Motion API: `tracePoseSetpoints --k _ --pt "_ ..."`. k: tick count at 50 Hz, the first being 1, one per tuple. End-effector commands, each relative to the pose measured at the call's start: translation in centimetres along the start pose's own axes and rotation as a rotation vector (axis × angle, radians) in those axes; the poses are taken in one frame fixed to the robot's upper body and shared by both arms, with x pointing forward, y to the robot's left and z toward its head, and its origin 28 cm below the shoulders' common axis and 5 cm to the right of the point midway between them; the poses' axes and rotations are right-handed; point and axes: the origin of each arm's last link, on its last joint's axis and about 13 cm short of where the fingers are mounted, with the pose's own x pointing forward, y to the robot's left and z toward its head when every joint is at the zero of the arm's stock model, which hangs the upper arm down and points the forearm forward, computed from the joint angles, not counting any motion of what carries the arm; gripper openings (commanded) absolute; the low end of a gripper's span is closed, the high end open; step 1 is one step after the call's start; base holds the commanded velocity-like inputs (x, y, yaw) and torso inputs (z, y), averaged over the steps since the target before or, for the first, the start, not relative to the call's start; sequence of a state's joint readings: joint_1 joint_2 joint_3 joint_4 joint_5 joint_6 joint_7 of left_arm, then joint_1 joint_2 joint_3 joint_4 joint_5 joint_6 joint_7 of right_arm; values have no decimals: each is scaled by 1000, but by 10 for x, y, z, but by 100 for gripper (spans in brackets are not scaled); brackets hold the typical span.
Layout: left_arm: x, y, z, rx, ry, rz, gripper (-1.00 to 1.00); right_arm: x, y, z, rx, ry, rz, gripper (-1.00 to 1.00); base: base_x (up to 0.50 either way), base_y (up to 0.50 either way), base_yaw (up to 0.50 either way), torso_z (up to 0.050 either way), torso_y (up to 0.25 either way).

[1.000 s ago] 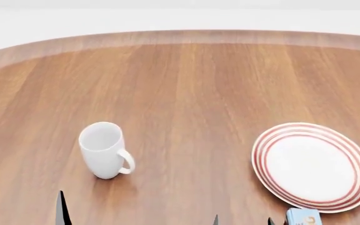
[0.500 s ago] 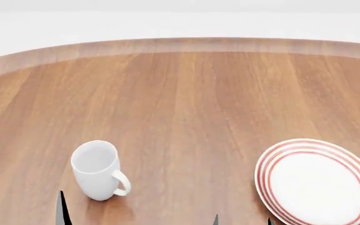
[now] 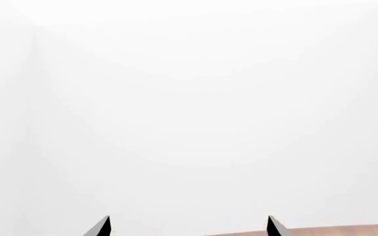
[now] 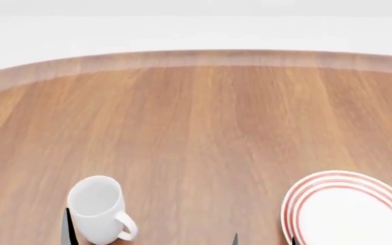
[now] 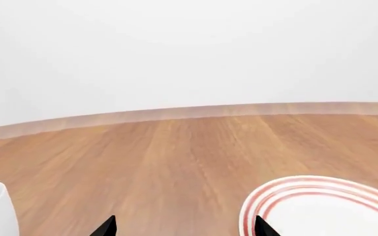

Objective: Pick up the red mug and put it on the plate

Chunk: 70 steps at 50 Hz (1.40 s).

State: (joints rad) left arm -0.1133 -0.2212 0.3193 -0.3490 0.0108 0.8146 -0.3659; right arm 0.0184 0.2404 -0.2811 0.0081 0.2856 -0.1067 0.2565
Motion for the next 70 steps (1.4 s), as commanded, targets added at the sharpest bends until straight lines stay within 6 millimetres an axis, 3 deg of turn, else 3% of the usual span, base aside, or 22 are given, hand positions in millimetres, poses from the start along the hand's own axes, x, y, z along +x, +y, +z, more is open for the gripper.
tracePoseSetpoints --k 1,21,29,50,59,70 --pt "0 0 0 2 1 0 100 1 0 -1 -7 6 -7 100 148 0 0 0 0" --pt "0 0 0 3 -2 2 100 -8 2 6 -31 -12 11 100 7 0 0 0 0" --pt "0 0 0 -2 -1 4 100 -31 1 30 -45 -43 47 100 0 0 0 0 0" --pt "0 0 0 -10 2 0 100 -106 -2 57 -44 -95 149 100 0 0 0 0 0" --pt "0 0 0 -11 0 -2 100 -139 -10 60 -55 -118 158 100 0 0 0 0 0" --pt "0 0 0 -12 0 -7 100 -156 -12 47 -72 -103 186 100 0 0 0 0 0"
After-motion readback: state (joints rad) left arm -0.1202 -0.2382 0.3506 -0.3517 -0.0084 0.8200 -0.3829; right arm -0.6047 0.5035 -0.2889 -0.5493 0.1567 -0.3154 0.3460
